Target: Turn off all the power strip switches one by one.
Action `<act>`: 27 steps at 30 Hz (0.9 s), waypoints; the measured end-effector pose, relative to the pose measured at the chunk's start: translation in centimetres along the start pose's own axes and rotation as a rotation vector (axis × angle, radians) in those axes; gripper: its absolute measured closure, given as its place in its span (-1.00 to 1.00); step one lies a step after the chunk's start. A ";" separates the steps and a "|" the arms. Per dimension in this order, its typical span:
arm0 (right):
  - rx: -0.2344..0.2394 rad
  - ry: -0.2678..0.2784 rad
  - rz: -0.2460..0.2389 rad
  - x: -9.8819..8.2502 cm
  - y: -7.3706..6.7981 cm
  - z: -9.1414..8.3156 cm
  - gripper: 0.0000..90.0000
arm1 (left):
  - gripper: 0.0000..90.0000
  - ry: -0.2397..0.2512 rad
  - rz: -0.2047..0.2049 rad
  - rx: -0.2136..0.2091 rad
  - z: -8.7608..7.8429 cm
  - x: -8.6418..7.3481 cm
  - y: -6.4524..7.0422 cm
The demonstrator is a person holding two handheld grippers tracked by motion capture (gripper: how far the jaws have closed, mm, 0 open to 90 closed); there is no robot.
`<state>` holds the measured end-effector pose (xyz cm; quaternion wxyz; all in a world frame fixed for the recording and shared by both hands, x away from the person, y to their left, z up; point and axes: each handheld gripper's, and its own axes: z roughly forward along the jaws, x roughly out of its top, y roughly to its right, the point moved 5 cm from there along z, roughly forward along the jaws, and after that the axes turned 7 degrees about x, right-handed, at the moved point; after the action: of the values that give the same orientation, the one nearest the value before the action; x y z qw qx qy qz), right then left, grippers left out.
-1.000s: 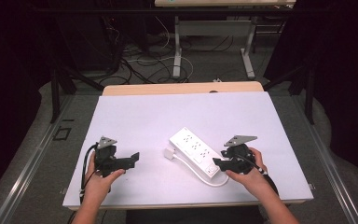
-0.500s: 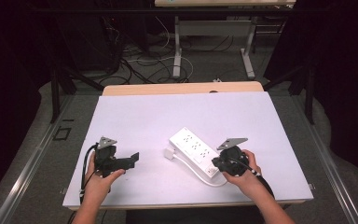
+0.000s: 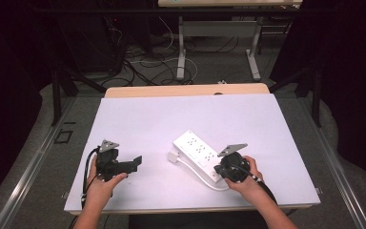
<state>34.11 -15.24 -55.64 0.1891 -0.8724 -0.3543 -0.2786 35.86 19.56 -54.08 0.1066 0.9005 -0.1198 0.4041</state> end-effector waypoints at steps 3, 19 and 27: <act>0.005 -0.020 0.007 -0.1 0.1 0.2 1.00 | -0.95 -0.009 0.008 0.000 -0.1 0.0 -0.1; 0.014 -0.019 0.004 -0.3 0.1 0.5 1.00 | -0.94 -0.003 -0.007 -0.001 0.1 -0.1 0.1; 0.018 -0.013 0.009 -0.4 0.1 0.6 1.00 | -0.93 -0.006 0.002 -0.002 0.2 -0.1 0.1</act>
<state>34.17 -15.19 -56.32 0.1961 -0.8739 -0.3542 -0.2690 35.90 19.43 -54.24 0.1067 0.9015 -0.1212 0.4015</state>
